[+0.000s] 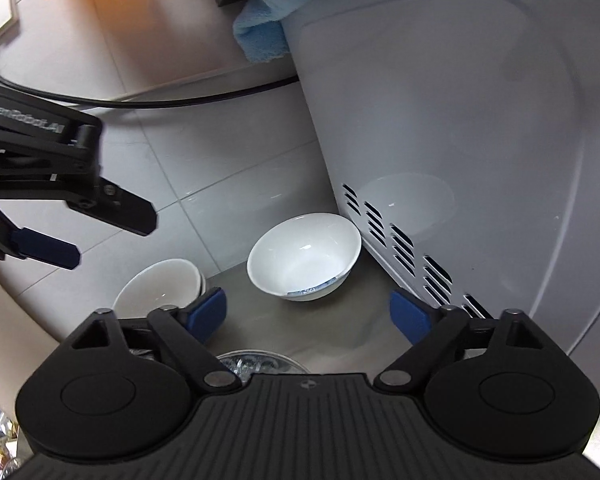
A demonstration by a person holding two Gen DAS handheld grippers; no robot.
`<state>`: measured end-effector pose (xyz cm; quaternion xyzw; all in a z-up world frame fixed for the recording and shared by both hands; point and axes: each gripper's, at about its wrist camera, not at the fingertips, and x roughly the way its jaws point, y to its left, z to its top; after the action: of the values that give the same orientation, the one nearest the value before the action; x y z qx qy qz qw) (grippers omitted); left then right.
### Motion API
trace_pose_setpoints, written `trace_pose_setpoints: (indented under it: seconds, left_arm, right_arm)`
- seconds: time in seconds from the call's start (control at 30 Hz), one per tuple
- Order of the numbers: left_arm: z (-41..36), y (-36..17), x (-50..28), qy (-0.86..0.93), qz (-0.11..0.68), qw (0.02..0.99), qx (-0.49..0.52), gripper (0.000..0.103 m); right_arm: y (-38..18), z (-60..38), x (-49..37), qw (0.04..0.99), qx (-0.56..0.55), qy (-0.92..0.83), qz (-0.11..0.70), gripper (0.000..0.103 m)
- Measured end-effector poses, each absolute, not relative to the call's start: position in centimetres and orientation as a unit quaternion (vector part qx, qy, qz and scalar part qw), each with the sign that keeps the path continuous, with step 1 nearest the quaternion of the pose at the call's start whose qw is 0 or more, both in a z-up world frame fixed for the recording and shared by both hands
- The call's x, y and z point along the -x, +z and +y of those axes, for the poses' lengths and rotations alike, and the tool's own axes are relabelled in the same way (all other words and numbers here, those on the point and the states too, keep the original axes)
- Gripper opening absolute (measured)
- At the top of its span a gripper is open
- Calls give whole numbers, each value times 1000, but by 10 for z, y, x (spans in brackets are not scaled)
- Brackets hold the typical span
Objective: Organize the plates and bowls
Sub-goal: 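Move both grippers to the last white bowl beside the microwave and close on its rim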
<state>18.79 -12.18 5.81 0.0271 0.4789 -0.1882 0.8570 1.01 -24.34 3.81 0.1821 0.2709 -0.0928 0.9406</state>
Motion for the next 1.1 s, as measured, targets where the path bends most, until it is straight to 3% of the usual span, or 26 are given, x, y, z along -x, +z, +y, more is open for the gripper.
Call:
trace_pose_setpoints:
  seconds: [0.13, 0.4, 0.53, 0.7, 1.1]
  left_arm:
    - [-130, 45, -200, -194, 483, 853, -29, 103]
    - [-144, 25, -226, -205, 493, 845, -8, 103]
    - [-154, 15, -236, -209, 496, 843, -7, 103]
    - [-161, 0, -249, -207, 508, 836, -4, 103]
    - [-167, -20, -267, -204, 521, 829, 16, 103]
  right_arm:
    - [35, -249, -16, 938, -198, -96, 267, 80]
    - [31, -252, -29, 937, -211, -98, 260, 77]
    - [26, -253, -36, 935, -221, -100, 259, 65]
    - [19, -256, -47, 930, -230, -108, 266, 63]
    - [12, -262, -62, 924, -238, -112, 278, 49]
